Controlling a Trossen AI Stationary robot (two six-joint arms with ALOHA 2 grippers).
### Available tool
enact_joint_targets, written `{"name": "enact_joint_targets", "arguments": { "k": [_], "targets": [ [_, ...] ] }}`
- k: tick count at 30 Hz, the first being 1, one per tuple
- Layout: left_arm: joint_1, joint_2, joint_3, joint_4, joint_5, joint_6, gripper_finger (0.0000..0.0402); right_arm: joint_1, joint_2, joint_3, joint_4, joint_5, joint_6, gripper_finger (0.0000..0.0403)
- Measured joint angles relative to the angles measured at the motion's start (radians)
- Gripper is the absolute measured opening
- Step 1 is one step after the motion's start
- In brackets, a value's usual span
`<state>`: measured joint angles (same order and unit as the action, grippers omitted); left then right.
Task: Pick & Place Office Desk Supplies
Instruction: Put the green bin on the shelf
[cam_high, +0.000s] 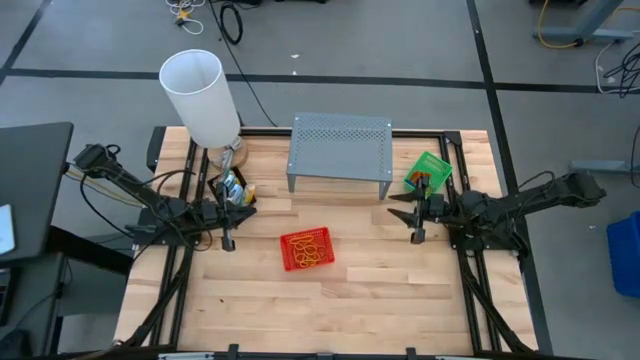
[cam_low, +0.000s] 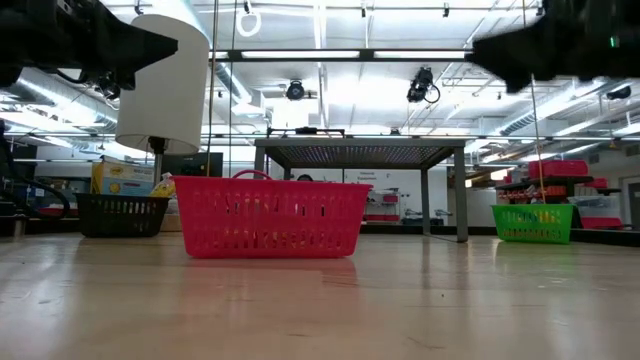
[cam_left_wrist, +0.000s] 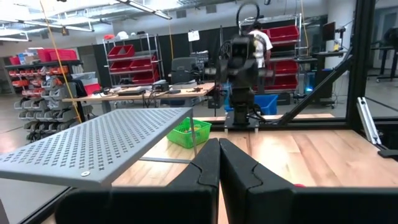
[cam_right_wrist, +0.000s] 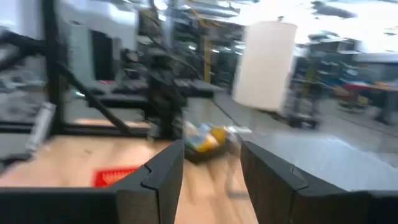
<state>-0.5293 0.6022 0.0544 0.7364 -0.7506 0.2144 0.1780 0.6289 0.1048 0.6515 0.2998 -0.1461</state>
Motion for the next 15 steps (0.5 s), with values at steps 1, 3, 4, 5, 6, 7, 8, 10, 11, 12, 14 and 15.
{"name": "enact_joint_targets", "arguments": {
  "k": [1,3,4,5,6,7,8,10,11,12,14,15],
  "targets": [
    [0.000,0.000,0.000,0.000,0.000,0.006,0.0005,0.001,0.011,0.035,-0.021,-0.025,-0.001,0.0167],
    [0.000,0.000,0.000,0.000,0.000,0.011,0.0005,0.002,0.030,0.114,-0.105,-0.050,0.004,0.0167],
    [0.000,0.000,0.000,0.000,0.000,0.012,0.0005,0.002,0.039,0.158,-0.168,-0.054,0.012,0.0167],
    [0.000,0.000,0.000,0.000,0.000,0.012,0.0005,0.002,0.048,0.205,-0.236,-0.047,0.026,0.0167],
    [0.000,0.000,0.000,0.000,0.000,0.012,0.0005,0.001,0.059,0.260,-0.318,-0.032,0.046,0.0167],
    [0.000,0.000,0.000,0.000,0.000,0.012,0.0005,-0.002,0.076,0.314,-0.412,-0.004,0.069,0.0167],
    [0.000,0.000,0.000,0.000,0.000,0.011,0.0005,-0.006,0.096,0.365,-0.519,0.028,0.097,0.0167],
    [0.000,0.000,0.000,0.000,0.000,0.007,0.0005,-0.021,0.141,0.464,-0.748,0.080,0.167,0.0167],
    [0.000,0.000,0.000,-0.001,0.000,0.004,0.0005,-0.031,0.168,0.509,-0.861,0.101,0.216,0.0167],
    [0.000,0.000,0.000,-0.004,0.000,0.000,0.0005,-0.045,0.194,0.550,-0.962,0.117,0.270,0.0167],
    [0.000,0.000,0.000,-0.011,0.000,-0.004,0.0005,-0.082,0.244,0.625,-1.157,0.119,0.373,0.0167],
    [0.000,0.000,0.000,-0.012,0.000,-0.005,0.0005,-0.101,0.269,0.651,-1.239,0.118,0.413,0.0167]
  ]
}}
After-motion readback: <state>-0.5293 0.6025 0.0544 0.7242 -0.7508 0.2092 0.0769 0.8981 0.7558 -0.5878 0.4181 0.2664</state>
